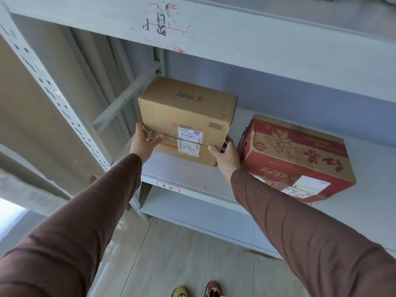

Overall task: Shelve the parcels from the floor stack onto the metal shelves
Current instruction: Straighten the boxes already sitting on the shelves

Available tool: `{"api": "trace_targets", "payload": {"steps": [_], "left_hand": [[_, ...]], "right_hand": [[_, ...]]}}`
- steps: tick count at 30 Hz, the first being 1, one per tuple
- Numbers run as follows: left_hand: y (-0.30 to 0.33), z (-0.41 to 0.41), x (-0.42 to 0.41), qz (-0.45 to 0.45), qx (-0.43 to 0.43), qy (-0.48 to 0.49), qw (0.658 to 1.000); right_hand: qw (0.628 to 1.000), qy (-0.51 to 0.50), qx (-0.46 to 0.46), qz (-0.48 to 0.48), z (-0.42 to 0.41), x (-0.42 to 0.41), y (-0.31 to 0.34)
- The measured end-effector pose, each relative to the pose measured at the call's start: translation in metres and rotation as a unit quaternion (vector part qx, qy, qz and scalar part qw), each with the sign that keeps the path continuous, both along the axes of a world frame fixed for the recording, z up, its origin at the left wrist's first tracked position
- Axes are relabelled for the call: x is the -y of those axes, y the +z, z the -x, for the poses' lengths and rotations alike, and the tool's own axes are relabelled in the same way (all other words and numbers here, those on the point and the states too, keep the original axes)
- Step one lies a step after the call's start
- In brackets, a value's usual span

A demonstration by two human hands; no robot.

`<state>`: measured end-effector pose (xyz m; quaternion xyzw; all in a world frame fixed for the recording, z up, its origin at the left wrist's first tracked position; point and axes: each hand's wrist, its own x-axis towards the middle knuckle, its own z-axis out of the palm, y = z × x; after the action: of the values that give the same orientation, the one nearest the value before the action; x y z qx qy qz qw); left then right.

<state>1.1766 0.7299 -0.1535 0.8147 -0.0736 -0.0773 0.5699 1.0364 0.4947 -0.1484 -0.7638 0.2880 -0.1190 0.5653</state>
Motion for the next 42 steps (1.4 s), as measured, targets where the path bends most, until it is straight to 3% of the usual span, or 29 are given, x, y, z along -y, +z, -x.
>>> {"api": "trace_targets", "payload": {"steps": [8,15,20,25,33,38,42], "left_hand": [[0.006,-0.022,0.016,-0.004,0.017,0.001,1.0],[-0.003,-0.015,0.009,0.0,-0.018,0.021,1.0],[-0.01,0.048,0.016,0.038,-0.047,0.042,0.997],[-0.014,0.123,0.049,0.047,-0.062,-0.071,0.994],[-0.007,0.186,0.134,0.04,-0.049,-0.18,0.982],[-0.009,0.199,0.176,0.048,-0.051,-0.209,0.976],[-0.01,0.205,0.196,0.051,-0.038,-0.188,0.98]], "right_hand": [[1.0,-0.013,0.017,-0.002,-0.03,0.003,0.004],[1.0,-0.011,-0.01,-0.014,-0.014,-0.006,0.015],[0.998,0.036,-0.005,-0.055,0.036,-0.017,0.021],[0.996,0.077,0.01,-0.047,0.113,-0.009,0.016],[0.999,-0.045,0.022,-0.016,0.211,0.038,0.007],[0.98,-0.194,0.037,-0.011,0.249,0.094,-0.002],[0.967,-0.249,0.047,0.022,0.25,0.134,-0.012]]}}
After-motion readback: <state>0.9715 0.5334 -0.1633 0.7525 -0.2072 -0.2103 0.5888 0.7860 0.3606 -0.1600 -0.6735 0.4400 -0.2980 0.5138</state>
